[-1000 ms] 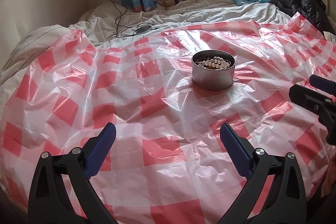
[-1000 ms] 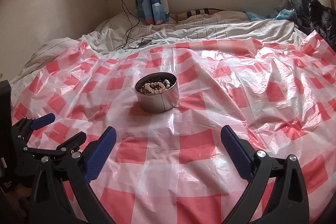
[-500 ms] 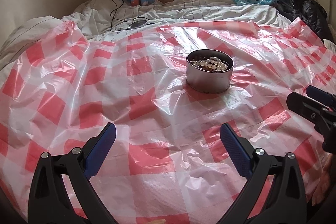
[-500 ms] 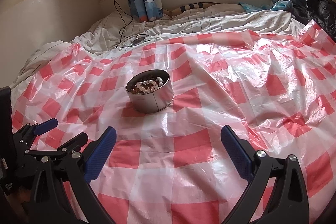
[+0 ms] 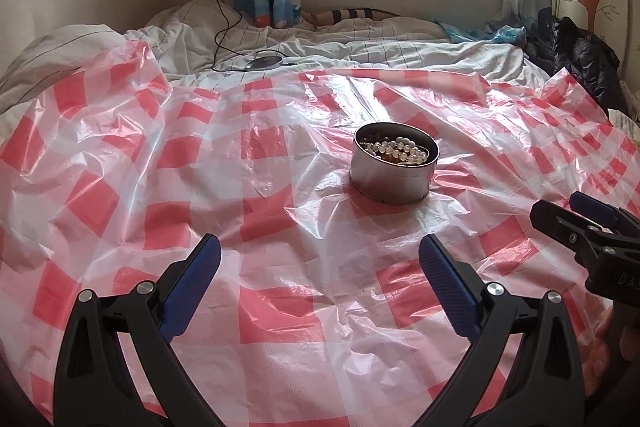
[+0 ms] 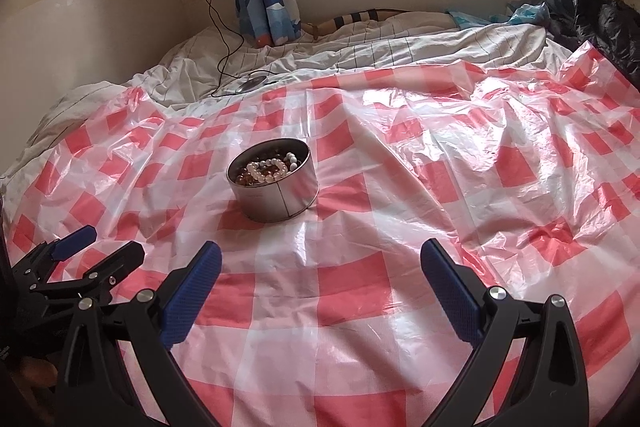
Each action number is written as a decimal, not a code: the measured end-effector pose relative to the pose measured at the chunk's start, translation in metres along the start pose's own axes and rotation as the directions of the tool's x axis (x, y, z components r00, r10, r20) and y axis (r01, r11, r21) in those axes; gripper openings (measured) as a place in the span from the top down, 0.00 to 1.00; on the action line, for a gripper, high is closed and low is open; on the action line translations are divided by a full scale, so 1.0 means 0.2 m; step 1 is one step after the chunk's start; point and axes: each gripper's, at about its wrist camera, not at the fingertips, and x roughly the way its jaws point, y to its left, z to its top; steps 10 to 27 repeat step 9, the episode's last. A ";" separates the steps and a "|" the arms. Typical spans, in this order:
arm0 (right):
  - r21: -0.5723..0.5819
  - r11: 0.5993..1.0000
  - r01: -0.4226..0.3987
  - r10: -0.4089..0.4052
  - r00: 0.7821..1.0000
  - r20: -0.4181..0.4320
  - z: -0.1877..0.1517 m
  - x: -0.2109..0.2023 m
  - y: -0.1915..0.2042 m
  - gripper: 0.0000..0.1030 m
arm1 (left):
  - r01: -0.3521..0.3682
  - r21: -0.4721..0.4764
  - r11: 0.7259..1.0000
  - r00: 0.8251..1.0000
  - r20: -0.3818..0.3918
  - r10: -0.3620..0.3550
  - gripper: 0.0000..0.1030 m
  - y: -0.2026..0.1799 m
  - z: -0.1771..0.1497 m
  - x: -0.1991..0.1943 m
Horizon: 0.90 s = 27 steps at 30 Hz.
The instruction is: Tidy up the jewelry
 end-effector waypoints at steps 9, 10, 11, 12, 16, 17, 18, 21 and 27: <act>-0.020 0.998 0.055 -0.055 0.998 0.005 -0.01 0.02 0.01 0.07 | -0.036 -0.023 0.999 0.990 -0.136 0.032 0.07 0.05 -0.03 0.10; -0.020 0.998 0.055 -0.055 0.998 0.005 -0.01 0.02 0.01 0.07 | -0.036 -0.023 0.999 0.990 -0.136 0.032 0.07 0.05 -0.03 0.10; -0.020 0.998 0.055 -0.055 0.998 0.005 -0.01 0.02 0.01 0.07 | -0.036 -0.023 0.999 0.990 -0.136 0.032 0.07 0.05 -0.03 0.10; -0.020 0.998 0.055 -0.055 0.998 0.005 -0.01 0.02 0.01 0.07 | -0.036 -0.023 0.999 0.990 -0.136 0.032 0.07 0.05 -0.03 0.10; -0.020 0.998 0.055 -0.055 0.998 0.005 -0.01 0.02 0.01 0.07 | -0.036 -0.023 0.999 0.990 -0.136 0.032 0.07 0.05 -0.03 0.10; -0.020 0.998 0.055 -0.055 0.998 0.005 -0.01 0.02 0.01 0.07 | -0.036 -0.023 0.999 0.990 -0.136 0.032 0.07 0.05 -0.03 0.10; -0.020 0.998 0.055 -0.055 0.998 0.005 -0.01 0.02 0.01 0.07 | -0.036 -0.023 0.999 0.990 -0.136 0.032 0.07 0.05 -0.03 0.10; -0.020 0.998 0.055 -0.055 0.998 0.005 -0.01 0.02 0.01 0.07 | -0.036 -0.023 0.999 0.990 -0.136 0.032 0.07 0.05 -0.03 0.10; -0.020 0.998 0.055 -0.055 0.998 0.005 -0.01 0.02 0.01 0.07 | -0.036 -0.023 0.999 0.990 -0.136 0.032 0.07 0.05 -0.03 0.10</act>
